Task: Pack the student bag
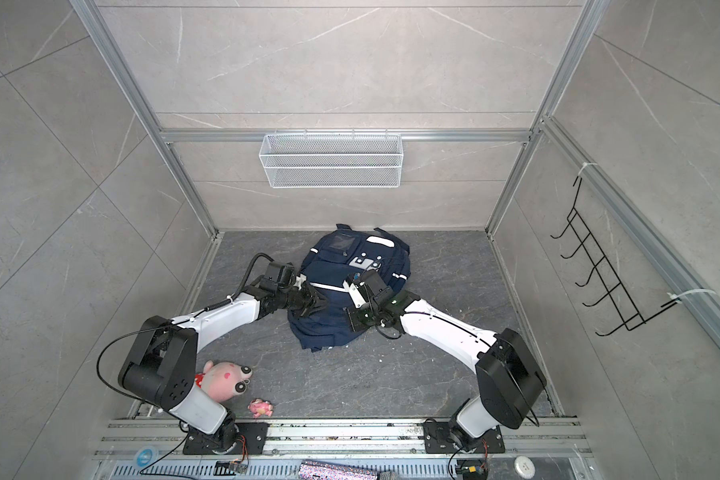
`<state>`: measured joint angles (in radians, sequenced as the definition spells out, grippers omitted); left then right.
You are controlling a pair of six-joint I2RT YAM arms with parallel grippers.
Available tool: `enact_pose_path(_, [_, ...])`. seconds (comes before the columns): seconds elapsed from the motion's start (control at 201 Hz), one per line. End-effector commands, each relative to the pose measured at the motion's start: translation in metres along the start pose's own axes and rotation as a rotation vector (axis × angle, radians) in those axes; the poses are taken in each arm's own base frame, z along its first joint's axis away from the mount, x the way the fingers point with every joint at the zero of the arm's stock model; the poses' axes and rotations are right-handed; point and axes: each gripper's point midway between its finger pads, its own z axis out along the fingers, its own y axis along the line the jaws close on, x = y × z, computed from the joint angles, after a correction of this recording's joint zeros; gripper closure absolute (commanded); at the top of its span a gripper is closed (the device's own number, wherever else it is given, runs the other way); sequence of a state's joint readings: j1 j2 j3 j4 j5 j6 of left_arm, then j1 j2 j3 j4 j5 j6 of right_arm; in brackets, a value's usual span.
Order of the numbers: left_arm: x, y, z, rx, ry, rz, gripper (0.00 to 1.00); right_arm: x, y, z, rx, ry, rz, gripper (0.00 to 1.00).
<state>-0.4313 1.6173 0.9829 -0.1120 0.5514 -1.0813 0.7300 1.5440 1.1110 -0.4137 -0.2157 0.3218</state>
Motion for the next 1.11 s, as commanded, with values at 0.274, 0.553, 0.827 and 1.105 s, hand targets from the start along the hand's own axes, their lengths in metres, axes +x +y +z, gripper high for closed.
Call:
enact_pose_path(0.274, [-0.017,-0.020,-0.007,0.067,-0.063,0.067,1.00,0.002,-0.013,-0.017,0.079,-0.007,-0.039,1.00])
enact_pose_path(0.553, [-0.023,-0.007,-0.024,0.034,-0.079,0.095,1.00,0.003,-0.087,-0.047,0.237,-0.026,0.106,1.00])
enact_pose_path(0.827, [-0.012,-0.001,-0.030,-0.005,-0.040,0.149,1.00,-0.025,-0.102,-0.045,0.290,-0.043,0.065,1.00])
enact_pose_path(1.105, [-0.003,0.006,-0.030,-0.010,-0.018,0.157,1.00,-0.023,-0.114,-0.023,0.274,-0.020,0.151,1.00])
